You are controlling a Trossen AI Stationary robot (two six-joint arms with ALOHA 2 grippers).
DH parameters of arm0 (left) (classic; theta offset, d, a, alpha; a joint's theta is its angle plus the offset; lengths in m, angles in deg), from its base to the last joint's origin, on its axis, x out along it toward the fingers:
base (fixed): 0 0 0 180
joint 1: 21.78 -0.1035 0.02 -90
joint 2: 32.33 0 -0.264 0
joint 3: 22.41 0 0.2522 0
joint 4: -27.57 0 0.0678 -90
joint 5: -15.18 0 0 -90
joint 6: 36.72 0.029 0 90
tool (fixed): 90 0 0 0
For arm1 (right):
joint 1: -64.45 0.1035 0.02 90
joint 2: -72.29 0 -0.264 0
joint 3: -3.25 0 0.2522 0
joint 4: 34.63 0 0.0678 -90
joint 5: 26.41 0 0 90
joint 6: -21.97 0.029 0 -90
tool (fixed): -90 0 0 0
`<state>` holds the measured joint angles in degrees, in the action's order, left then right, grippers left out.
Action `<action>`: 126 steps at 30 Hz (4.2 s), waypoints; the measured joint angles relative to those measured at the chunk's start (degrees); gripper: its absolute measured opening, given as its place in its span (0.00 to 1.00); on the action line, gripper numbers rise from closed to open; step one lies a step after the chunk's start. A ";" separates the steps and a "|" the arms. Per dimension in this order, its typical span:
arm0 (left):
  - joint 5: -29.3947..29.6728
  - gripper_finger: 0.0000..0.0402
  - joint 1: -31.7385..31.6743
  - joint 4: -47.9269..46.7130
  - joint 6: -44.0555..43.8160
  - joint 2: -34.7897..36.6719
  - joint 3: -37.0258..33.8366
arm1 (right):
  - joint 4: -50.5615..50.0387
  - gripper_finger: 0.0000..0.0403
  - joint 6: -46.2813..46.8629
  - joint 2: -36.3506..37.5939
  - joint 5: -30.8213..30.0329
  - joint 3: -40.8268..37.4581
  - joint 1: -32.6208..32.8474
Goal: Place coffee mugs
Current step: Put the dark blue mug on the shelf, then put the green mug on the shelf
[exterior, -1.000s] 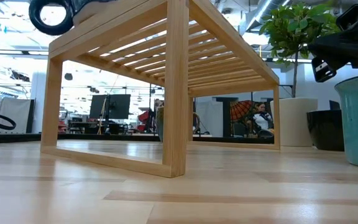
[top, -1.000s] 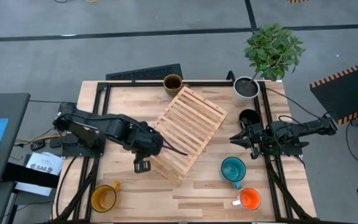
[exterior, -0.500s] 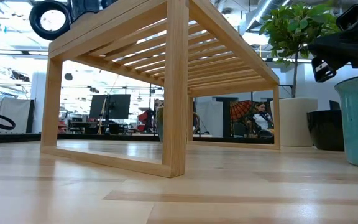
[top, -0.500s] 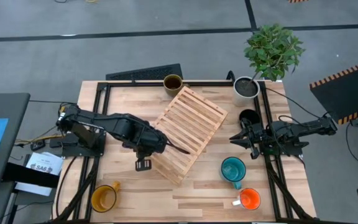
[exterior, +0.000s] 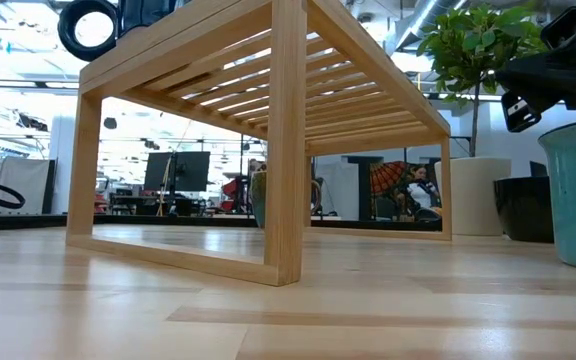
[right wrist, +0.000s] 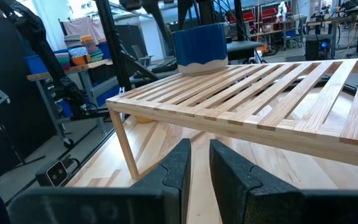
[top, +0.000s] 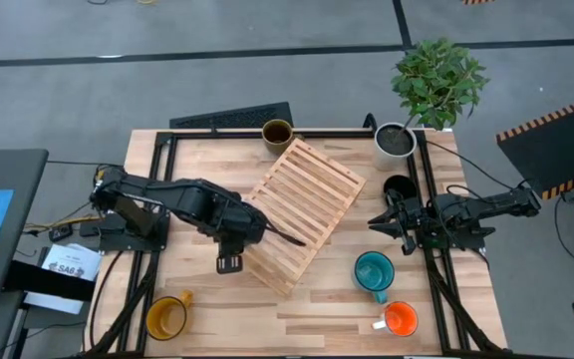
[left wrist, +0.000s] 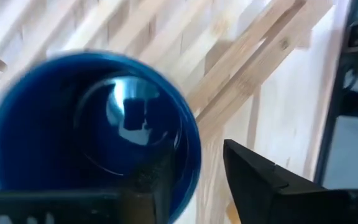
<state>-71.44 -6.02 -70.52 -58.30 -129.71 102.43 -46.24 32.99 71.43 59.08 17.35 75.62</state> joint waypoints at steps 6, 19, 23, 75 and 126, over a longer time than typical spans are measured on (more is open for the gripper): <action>4.34 0.35 -1.72 -3.15 1.11 0.02 8.92 | 0.00 0.22 0.00 0.00 0.00 0.02 0.00; 21.49 0.35 -10.63 -4.27 5.95 4.44 16.27 | 0.00 0.22 0.00 0.00 0.00 0.00 -0.01; 25.08 0.35 -14.90 -0.97 6.80 6.24 16.23 | 0.00 0.22 0.00 0.00 0.00 0.02 0.00; 1.40 0.35 -61.72 58.77 -1.08 -2.12 -30.81 | 0.00 0.22 0.00 0.02 0.00 0.02 0.01; 0.71 0.35 -64.83 62.27 -1.70 -9.71 -30.83 | 0.00 0.22 0.00 0.02 0.00 0.01 0.01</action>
<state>-70.73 -70.86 -8.25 -60.00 -139.42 71.59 -46.24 32.99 71.45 59.08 17.37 75.63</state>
